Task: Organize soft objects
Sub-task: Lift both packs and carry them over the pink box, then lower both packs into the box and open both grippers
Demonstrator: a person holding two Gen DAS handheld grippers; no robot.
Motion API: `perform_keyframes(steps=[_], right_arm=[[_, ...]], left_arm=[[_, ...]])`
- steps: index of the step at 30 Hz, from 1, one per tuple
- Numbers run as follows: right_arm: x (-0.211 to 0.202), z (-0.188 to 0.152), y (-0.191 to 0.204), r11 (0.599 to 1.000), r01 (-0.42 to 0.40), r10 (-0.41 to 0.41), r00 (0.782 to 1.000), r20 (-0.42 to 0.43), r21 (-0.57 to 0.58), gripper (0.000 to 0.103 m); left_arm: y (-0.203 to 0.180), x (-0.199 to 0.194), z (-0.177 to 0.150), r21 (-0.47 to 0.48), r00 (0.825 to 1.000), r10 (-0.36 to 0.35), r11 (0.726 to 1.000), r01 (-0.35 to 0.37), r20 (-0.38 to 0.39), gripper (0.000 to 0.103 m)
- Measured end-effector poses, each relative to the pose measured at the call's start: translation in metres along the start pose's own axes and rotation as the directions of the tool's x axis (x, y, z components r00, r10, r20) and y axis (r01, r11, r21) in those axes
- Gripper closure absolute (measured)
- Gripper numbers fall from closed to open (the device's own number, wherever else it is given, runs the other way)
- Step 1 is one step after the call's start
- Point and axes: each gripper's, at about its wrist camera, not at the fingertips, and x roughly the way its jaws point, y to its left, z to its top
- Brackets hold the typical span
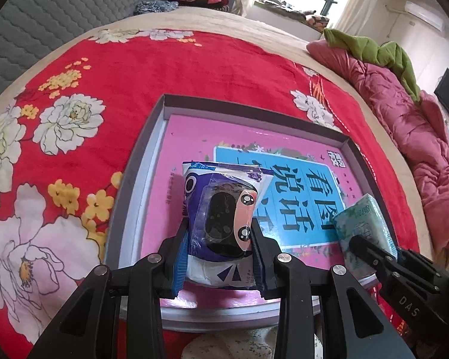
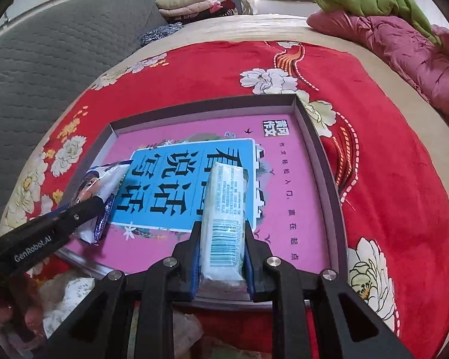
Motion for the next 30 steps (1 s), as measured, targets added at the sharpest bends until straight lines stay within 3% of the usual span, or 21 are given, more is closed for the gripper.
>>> perform_keyframes(steps=[13, 20, 30], right_arm=[[-0.005, 0.001, -0.008, 1.0, 0.026, -0.026, 1.0, -0.006, 0.006, 0.078], [-0.013, -0.001, -0.019, 0.996, 0.083, -0.084, 0.996, 0.023, 0.019, 0.057], [-0.025, -0.003, -0.03, 0.992, 0.122, -0.124, 0.991, 0.044, 0.043, 0.056]], left_arm=[[-0.006, 0.004, -0.002, 0.027, 1.0, -0.004, 1.0, 0.004, -0.015, 0.065], [-0.007, 0.005, -0.002, 0.031, 1.0, 0.012, 0.999, -0.011, -0.013, 0.063], [-0.007, 0.002, -0.002, 0.051, 0.998, 0.043, 0.998, -0.041, -0.034, 0.061]])
